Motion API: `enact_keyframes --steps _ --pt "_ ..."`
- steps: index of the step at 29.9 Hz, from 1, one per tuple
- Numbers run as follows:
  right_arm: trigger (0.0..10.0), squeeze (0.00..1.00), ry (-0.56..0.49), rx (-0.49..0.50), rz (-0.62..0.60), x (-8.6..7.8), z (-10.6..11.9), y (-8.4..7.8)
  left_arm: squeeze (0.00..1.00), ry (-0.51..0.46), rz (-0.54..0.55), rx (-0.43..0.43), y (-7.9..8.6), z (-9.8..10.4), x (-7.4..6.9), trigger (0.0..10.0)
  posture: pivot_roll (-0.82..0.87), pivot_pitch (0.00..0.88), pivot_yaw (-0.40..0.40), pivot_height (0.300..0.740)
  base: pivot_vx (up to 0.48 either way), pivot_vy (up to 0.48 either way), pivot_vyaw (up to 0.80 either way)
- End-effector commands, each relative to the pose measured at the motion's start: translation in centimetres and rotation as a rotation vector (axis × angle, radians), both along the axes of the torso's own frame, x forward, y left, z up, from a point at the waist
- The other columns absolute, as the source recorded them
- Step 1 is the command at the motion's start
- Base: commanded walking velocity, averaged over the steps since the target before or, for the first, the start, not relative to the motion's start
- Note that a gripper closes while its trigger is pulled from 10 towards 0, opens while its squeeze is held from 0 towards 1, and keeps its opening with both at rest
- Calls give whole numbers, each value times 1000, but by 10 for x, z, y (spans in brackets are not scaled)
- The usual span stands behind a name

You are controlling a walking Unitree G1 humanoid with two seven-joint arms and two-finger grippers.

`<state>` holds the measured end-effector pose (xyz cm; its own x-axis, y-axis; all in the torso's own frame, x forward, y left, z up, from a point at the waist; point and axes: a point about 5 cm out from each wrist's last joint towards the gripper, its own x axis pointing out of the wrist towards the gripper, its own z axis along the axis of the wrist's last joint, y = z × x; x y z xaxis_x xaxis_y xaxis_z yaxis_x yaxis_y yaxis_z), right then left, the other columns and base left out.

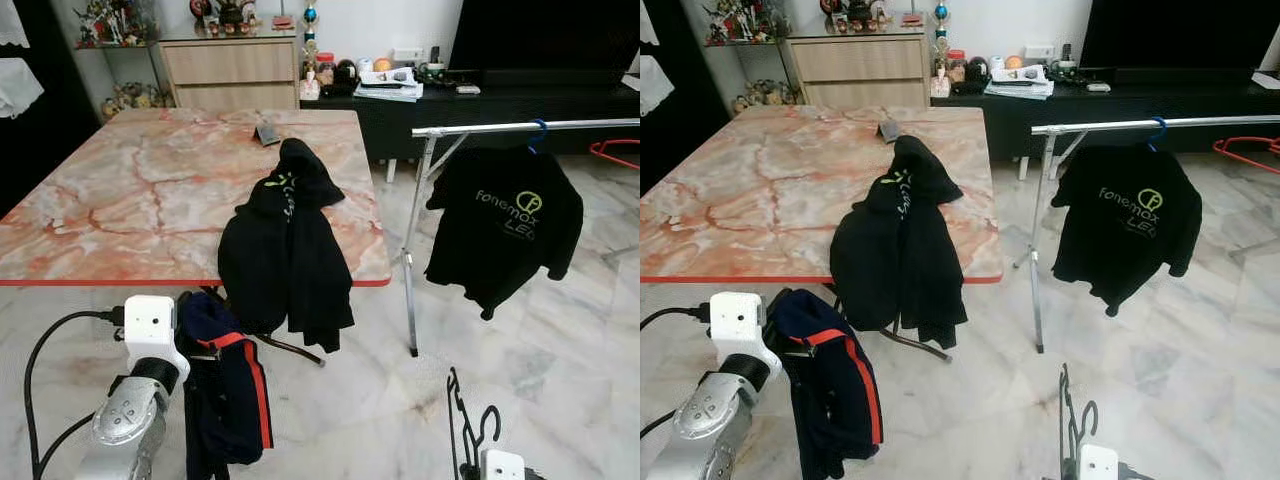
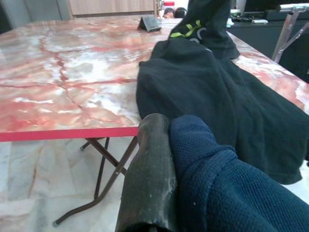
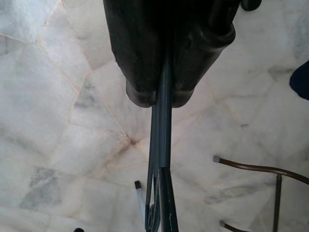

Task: Hang hanger

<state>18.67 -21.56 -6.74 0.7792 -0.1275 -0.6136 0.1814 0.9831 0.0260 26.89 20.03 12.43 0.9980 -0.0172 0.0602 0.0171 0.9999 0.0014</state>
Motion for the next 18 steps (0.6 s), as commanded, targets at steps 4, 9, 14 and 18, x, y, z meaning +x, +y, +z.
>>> enact_keyframes --steps 4,9,14,18 --pt "10000 0 27 8 5 2 -1 4 0 -31 -15 2 -1 10 0 10000 136 0 18 740 336 0 0" --pt "10000 0 63 17 17 8 -3 18 0 -41 -18 3 -2 12 2 10000 138 0 10 740 346 0 0" --pt "10000 0 77 19 23 11 -3 23 0 -45 -29 -2 -6 13 3 10000 137 0 9 740 357 0 0" --pt "10000 0 75 18 20 11 -3 22 0 -54 -41 -1 -8 16 4 10000 138 0 9 740 364 0 0"
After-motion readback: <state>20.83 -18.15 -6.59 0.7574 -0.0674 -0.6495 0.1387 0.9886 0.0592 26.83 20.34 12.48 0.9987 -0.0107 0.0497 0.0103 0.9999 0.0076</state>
